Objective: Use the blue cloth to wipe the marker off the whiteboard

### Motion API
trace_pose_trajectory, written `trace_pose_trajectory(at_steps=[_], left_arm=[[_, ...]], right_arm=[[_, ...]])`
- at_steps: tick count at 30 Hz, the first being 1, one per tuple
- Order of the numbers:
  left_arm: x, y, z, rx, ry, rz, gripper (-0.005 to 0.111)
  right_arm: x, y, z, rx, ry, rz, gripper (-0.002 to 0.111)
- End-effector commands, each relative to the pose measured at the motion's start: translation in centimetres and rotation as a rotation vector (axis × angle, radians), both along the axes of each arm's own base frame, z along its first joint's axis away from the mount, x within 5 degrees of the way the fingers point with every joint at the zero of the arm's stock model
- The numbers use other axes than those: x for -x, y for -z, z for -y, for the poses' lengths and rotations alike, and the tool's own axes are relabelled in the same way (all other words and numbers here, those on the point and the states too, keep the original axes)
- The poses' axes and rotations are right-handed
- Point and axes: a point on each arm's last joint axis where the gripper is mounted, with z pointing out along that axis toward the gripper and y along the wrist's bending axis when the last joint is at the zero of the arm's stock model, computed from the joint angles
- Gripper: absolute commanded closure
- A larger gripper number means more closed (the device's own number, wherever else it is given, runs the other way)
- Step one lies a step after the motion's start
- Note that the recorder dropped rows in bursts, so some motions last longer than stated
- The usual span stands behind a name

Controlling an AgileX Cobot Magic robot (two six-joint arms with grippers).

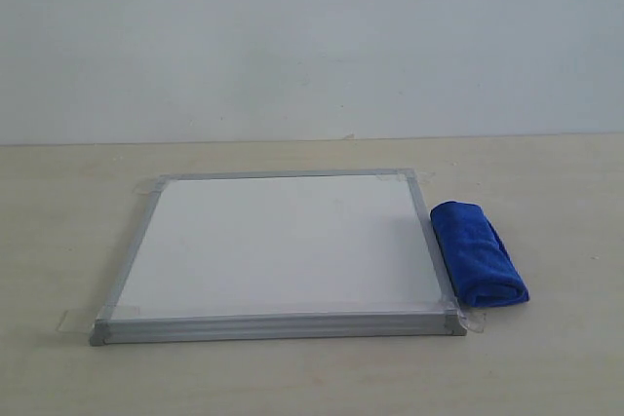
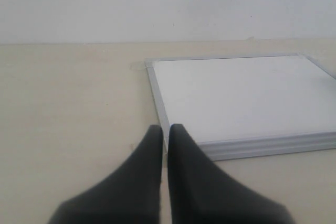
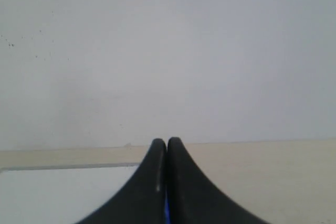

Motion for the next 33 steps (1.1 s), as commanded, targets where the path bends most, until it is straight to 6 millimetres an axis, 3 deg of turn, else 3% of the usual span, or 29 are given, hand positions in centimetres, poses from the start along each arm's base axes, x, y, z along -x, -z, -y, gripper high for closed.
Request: trace_pose_trajectory(at_steps=[1, 17, 33], left_arm=[[0.0, 0.0, 0.0, 0.004, 0.004, 0.008, 0.103], [0.0, 0.0, 0.0, 0.004, 0.004, 0.008, 0.103], [0.0, 0.0, 0.0, 0.004, 0.004, 0.008, 0.103]], right_arm=[[0.0, 0.7, 0.0, 0.089, 0.014, -0.057, 0.108], [0.3, 3.6, -0.2, 0.140, -0.031, -0.368, 0.108], [0.3, 3.7, -0.2, 0.132, -0.033, -0.380, 0.108]])
